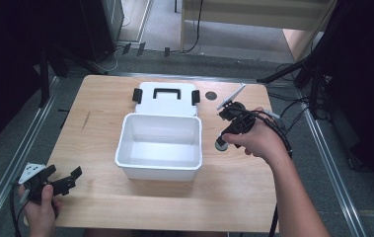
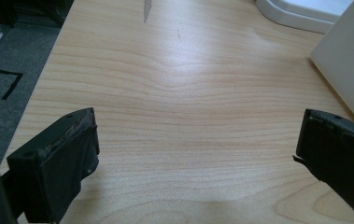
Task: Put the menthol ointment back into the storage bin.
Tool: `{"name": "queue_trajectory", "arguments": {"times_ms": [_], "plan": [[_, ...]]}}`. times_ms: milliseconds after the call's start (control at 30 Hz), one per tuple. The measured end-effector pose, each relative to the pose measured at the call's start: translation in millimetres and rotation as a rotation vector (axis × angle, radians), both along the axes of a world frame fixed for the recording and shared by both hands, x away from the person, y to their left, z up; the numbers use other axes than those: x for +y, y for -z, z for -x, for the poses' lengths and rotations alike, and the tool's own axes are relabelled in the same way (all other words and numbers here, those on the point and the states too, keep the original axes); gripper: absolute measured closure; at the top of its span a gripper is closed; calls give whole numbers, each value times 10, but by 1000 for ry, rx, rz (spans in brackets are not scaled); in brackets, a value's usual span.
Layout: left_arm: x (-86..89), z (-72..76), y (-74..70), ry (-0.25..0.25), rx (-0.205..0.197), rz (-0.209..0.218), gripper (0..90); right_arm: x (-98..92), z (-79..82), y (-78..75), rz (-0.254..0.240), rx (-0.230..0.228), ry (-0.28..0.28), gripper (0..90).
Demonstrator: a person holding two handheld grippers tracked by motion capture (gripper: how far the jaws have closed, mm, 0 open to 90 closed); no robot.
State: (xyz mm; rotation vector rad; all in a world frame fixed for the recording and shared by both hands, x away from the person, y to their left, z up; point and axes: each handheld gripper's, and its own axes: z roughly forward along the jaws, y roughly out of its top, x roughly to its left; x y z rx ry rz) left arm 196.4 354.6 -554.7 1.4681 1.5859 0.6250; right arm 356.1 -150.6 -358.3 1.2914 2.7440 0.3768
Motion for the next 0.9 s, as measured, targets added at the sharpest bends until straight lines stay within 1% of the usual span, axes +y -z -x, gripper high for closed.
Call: {"name": "queue_trajectory", "arguments": {"times_ms": [67,100,133,267,333,400,433,533,633,733,833,900], "plan": [[-1,0,-1,-1,1,1,1,23,0,-63,6,-7,-11,514],[-2,-1,0,-1,1,1,1,23,0,-63,6,-7,-11,514],[-1,0,-2,-1,4,0,1,59,5,-126,3,-12,-17,514],[0,-1,-1,0,3,1,1,105,8,-183,1,-15,-28,514],[-1,-3,-1,-1,4,-1,1,178,12,-238,2,-18,-42,514],[-1,-3,-1,-1,4,0,1,193,9,-249,4,-22,-52,515],[-1,-2,-2,-1,5,0,1,223,15,-264,-1,-18,-48,514],[0,-3,-1,0,6,-1,1,311,23,-306,3,-24,-76,514],[-1,-5,-1,1,4,-1,1,396,32,-341,2,-26,-90,514],[-2,-5,-1,1,4,-2,1,483,37,-348,-1,-29,-112,514],[-2,-5,-1,1,4,-2,1,563,50,-352,-14,-17,-123,515],[-2,-5,-1,2,4,-2,1,610,52,-356,-13,-17,-135,515]]}}
